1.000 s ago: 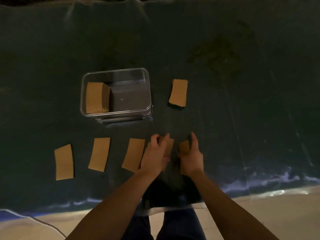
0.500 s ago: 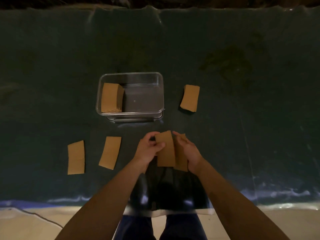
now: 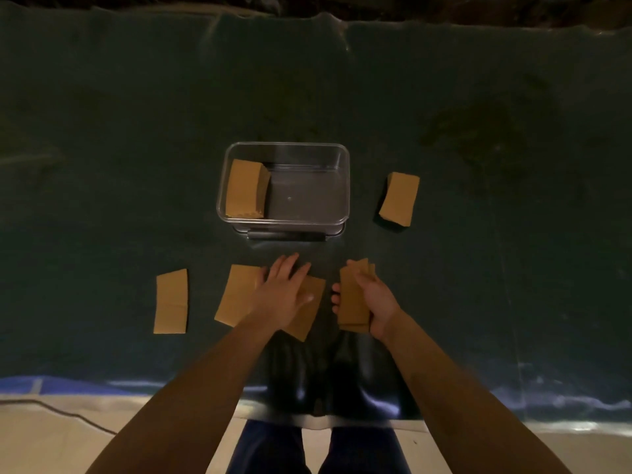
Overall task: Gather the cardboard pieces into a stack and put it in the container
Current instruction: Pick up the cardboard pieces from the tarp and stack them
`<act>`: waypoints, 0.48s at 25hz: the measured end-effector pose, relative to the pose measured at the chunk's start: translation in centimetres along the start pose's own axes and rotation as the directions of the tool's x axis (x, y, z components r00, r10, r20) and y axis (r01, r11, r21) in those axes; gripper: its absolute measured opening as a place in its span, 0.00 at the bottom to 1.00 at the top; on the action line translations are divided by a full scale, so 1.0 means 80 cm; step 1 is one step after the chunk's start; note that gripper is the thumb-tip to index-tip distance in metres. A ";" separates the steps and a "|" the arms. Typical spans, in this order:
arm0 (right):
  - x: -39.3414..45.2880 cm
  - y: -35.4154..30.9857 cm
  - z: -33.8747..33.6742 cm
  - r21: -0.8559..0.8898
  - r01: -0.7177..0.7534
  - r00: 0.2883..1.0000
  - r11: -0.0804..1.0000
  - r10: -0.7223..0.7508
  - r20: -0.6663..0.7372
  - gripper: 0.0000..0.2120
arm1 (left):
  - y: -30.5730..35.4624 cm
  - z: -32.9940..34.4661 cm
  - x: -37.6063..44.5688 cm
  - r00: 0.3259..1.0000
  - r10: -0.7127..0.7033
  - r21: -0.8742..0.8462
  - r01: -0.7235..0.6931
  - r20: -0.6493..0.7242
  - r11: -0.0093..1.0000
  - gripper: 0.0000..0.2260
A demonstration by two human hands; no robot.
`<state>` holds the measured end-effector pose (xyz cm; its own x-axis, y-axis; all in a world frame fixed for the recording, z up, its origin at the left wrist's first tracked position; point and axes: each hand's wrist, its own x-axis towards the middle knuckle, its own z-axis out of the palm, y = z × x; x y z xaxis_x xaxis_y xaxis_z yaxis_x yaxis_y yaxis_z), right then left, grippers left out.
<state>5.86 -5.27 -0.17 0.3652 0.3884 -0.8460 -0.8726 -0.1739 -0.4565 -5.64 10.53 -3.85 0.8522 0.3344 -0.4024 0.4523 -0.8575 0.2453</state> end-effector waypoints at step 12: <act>0.010 0.022 -0.002 -0.095 0.108 0.984 0.990 -0.120 -0.131 0.13 | -0.003 -0.008 -0.016 0.991 0.094 0.063 -0.101 0.100 0.993 0.40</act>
<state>4.68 -5.45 -1.67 0.5066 0.2842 -0.8140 -0.7934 -0.2158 -0.5691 -6.65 10.52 -2.86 0.8604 0.2113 -0.4638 0.3468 -0.9096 0.2288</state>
